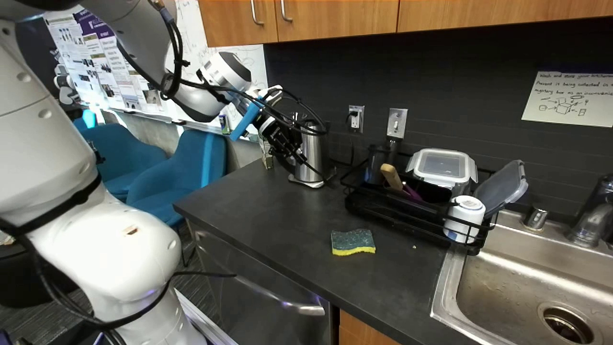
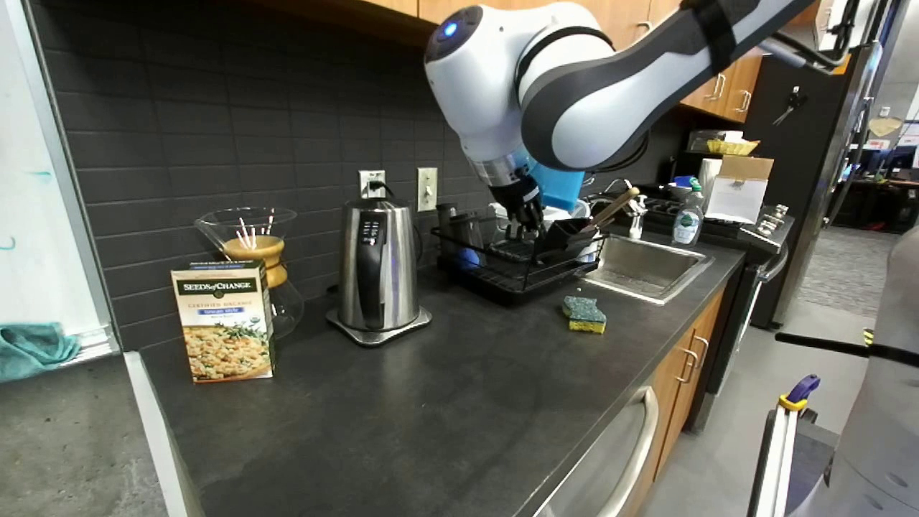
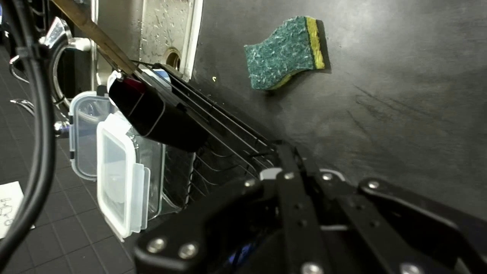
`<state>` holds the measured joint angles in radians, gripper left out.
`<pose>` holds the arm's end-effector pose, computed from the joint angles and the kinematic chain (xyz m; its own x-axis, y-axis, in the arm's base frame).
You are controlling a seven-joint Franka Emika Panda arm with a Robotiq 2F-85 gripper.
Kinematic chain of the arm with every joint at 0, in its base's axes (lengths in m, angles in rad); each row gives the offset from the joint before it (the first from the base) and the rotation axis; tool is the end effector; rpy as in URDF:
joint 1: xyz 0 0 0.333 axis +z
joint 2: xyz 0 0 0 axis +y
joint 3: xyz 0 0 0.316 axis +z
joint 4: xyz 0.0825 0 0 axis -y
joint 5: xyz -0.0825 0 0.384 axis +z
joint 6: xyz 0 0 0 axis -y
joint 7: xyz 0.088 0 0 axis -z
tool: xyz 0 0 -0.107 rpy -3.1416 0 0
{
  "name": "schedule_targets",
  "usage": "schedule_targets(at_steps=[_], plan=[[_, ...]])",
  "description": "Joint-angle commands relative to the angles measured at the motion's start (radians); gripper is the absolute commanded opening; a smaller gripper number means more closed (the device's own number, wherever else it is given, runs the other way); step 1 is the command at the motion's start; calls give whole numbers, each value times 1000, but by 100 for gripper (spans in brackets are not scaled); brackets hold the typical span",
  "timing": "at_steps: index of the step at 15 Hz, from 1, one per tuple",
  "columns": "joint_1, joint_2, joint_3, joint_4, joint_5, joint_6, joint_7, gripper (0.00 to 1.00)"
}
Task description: Remove one fork from the dish rack and put it on the counter.
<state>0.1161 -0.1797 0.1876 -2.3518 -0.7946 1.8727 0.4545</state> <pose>0.4487 0.0847 0.4004 0.9812 0.1793 -0.0718 0.1760 -0.6774 0.7142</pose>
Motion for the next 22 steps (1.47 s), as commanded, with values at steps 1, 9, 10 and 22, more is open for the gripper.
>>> schedule_targets(at_steps=[1, 9, 10, 22], plan=[[11, 39, 2, 1, 4, 18, 23, 1], [18, 146, 1, 7, -31, 38, 45, 1], [21, 158, 3, 9, -34, 35, 52, 1], [101, 263, 28, 30, -131, 5, 155, 1]])
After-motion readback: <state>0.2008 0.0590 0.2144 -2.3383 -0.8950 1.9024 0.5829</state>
